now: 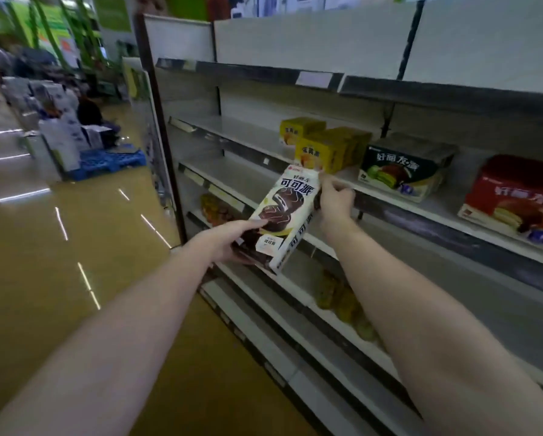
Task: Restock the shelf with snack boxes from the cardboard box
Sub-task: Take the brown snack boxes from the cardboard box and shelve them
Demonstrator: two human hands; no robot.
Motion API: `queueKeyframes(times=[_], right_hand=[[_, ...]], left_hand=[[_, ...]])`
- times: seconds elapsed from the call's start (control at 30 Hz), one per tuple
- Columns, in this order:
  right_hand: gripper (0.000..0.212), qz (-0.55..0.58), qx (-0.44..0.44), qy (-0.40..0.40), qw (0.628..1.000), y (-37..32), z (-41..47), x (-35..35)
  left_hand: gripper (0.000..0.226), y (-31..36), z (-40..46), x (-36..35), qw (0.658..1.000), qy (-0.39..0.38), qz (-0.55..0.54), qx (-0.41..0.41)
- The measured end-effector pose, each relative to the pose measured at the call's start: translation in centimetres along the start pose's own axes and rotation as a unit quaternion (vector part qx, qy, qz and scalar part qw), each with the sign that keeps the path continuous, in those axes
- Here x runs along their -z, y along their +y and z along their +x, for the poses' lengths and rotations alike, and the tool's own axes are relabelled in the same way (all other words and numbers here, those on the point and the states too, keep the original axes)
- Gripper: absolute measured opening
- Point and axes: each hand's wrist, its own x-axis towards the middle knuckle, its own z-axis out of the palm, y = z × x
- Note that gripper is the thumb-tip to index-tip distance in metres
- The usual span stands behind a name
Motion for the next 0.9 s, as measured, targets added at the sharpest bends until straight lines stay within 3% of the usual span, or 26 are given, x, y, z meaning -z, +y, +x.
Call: queueKeyframes(times=[0.13, 0.23, 0.3, 0.37, 0.47, 0.53, 0.6, 0.67, 0.8, 0.9], right_hand=[[0.015, -0.018, -0.001, -0.035, 0.999, 1.0, 5.4, -5.8], [0.023, -0.031, -0.006, -0.066, 0.997, 2.1, 10.0, -9.7], [0.038, -0.045, -0.005, -0.101, 0.994, 2.0, 11.2, -12.1], [0.034, -0.081, 0.003, -0.136, 0.987, 2.1, 12.4, -14.4], [0.054, -0.167, -0.009, -0.191, 0.967, 3.6, 14.2, -17.9], [0.048, -0.185, -0.026, -0.215, 0.959, 4.6, 15.2, -20.4], [0.046, -0.195, -0.021, -0.207, 0.958, 5.3, 16.4, -23.0], [0.057, -0.207, 0.009, -0.184, 0.961, 6.0, 18.0, -25.6], [0.059, -0.255, 0.096, -0.097, 0.957, 5.1, 20.0, -30.1], [0.053, -0.268, 0.140, -0.044, 0.952, 4.0, 21.5, -33.0]], left_hand=[[0.066, 3.8, 5.0, 4.2, 0.999, -0.009, 0.049, -0.008], [0.038, 5.8, 8.3, 6.6, 0.999, -0.009, 0.051, -0.017], [0.054, 6.4, 10.5, 8.8, 0.998, -0.009, 0.043, -0.034], [0.061, 7.0, 12.9, 10.9, 0.998, -0.003, 0.016, -0.056], [0.046, 8.4, 16.3, 13.3, 0.994, 0.008, -0.062, -0.094], [0.049, 9.7, 18.9, 14.8, 0.988, -0.001, -0.101, -0.119], [0.053, 11.3, 21.2, 16.8, 0.986, 0.006, -0.107, -0.131], [0.051, 12.7, 23.7, 19.2, 0.986, 0.005, -0.101, -0.133], [0.016, 16.2, 28.4, 23.7, 0.984, -0.022, -0.095, -0.149], [0.027, 19.4, 31.5, 27.1, 0.977, -0.027, -0.097, -0.186]])
